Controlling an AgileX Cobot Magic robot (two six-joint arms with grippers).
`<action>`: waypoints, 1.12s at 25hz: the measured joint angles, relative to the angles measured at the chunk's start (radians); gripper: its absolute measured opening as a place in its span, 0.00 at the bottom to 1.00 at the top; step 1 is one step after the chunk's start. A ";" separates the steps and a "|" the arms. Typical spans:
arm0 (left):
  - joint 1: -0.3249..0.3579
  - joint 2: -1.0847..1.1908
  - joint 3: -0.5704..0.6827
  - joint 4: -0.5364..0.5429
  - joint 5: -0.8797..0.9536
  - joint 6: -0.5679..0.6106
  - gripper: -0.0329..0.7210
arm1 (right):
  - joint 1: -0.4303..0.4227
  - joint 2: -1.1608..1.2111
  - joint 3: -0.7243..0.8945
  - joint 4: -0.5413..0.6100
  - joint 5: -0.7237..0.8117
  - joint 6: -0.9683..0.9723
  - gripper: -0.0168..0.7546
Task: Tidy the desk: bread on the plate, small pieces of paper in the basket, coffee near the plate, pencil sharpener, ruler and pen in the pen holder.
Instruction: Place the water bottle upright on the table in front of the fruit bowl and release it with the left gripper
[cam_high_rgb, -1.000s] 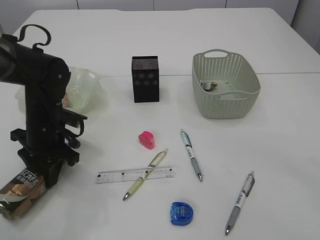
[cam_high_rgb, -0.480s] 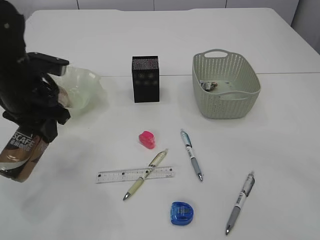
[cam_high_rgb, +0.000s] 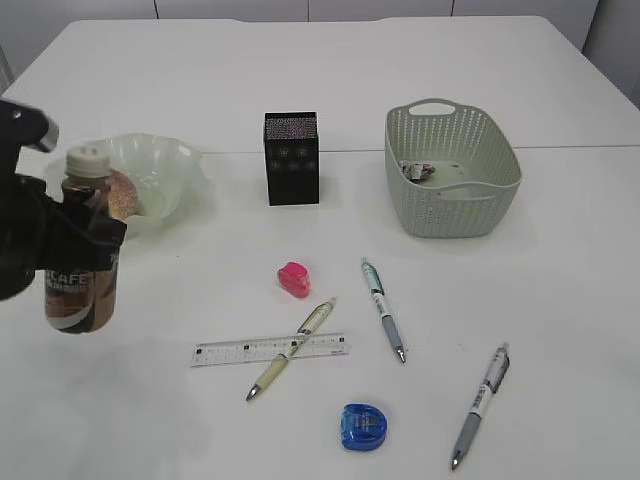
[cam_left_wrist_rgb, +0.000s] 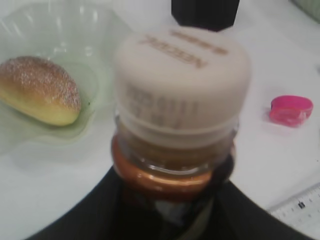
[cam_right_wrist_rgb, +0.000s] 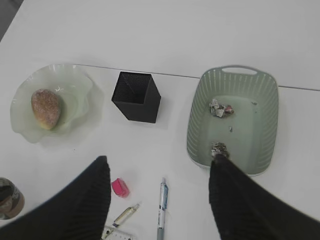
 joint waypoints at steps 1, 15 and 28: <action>0.005 0.005 0.041 0.007 -0.095 0.000 0.41 | 0.000 -0.010 0.000 -0.004 0.000 0.000 0.62; 0.043 0.222 0.181 -0.135 -0.823 0.079 0.41 | 0.000 -0.156 0.017 -0.069 0.004 -0.002 0.62; 0.043 0.506 0.174 -0.262 -1.039 0.114 0.41 | 0.000 -0.170 0.031 -0.071 0.006 -0.002 0.62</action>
